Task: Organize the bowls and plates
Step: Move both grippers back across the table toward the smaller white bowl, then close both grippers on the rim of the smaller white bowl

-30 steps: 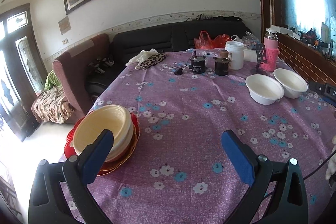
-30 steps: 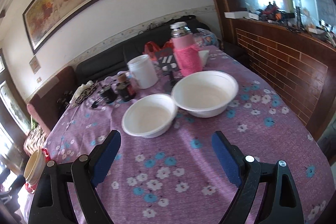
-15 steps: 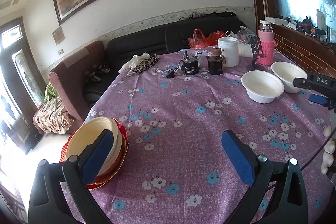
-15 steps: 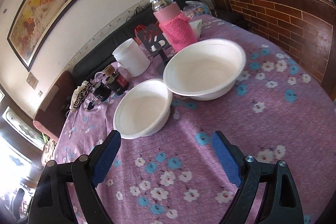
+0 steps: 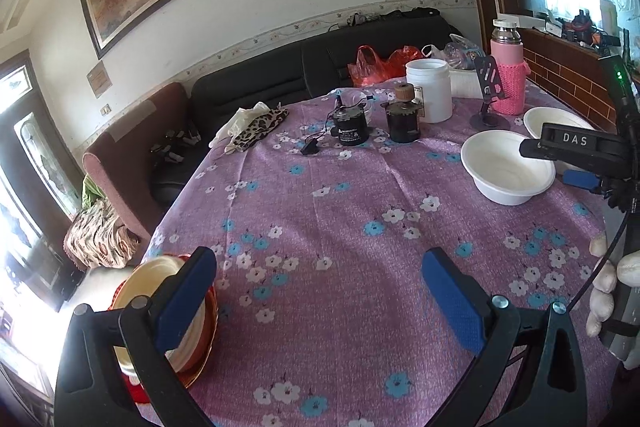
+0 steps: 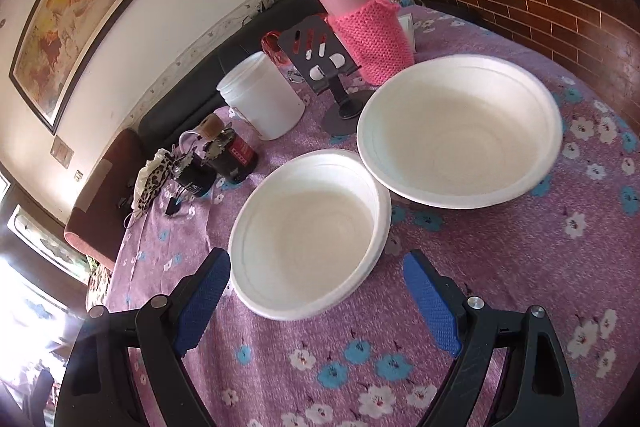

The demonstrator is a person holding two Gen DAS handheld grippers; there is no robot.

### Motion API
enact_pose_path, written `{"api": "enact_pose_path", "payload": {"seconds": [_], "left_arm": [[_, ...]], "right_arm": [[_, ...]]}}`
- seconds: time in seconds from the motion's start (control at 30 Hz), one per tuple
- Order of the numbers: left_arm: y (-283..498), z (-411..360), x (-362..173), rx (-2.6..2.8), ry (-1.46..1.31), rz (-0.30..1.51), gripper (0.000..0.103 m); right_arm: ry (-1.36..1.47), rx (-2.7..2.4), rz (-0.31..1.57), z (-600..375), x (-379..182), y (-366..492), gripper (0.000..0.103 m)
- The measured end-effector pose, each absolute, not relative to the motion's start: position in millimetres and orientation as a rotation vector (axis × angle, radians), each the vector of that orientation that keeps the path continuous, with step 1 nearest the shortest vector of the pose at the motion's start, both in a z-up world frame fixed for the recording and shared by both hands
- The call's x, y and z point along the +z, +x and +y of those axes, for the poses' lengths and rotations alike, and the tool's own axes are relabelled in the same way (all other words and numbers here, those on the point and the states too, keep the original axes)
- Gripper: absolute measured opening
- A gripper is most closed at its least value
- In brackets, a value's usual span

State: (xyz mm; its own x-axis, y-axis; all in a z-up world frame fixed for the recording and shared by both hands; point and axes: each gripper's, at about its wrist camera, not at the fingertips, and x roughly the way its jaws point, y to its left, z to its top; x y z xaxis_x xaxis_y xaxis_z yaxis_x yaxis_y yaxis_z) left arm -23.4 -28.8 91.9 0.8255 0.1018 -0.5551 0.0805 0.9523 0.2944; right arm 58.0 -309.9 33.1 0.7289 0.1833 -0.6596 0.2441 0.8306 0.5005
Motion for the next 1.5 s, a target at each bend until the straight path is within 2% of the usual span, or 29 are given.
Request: {"api": "enact_pose_path", "payload": {"seconds": [0.43,0.67,0.83,0.93,1.0,1.03,1.37,1.5], "left_arm": [[57,-70,82,-0.121,0.240,0.707,0.103],[122,-87,66,-0.212,0.068,0.827,0.103],[151,-101,54,-0.265,0.000,0.874,0.102],[168,-107,47,-0.296,-0.027,0.921,0.085],[179,-112,39,-0.316,-0.044,0.964,0.070],[183,-114,36,-0.324,-0.056,0.983,0.068],[197,-129,13,-0.395,-0.110,1.054,0.068],[195,-137,10,-0.411,-0.102,1.065,0.068]], "right_arm": [[0.573,-0.080,0.788,-325,11,76,0.091],[0.553,-0.095,0.792,-326,3,80,0.082],[0.556,-0.090,0.804,-327,-1,82,0.081],[0.556,-0.090,0.807,-327,-1,83,0.078],[0.550,-0.093,0.810,-327,-2,83,0.076],[0.549,-0.092,0.813,-327,-3,84,0.074],[0.528,-0.101,0.818,-325,-4,86,0.066],[0.525,-0.099,0.819,-324,-4,86,0.057]]}}
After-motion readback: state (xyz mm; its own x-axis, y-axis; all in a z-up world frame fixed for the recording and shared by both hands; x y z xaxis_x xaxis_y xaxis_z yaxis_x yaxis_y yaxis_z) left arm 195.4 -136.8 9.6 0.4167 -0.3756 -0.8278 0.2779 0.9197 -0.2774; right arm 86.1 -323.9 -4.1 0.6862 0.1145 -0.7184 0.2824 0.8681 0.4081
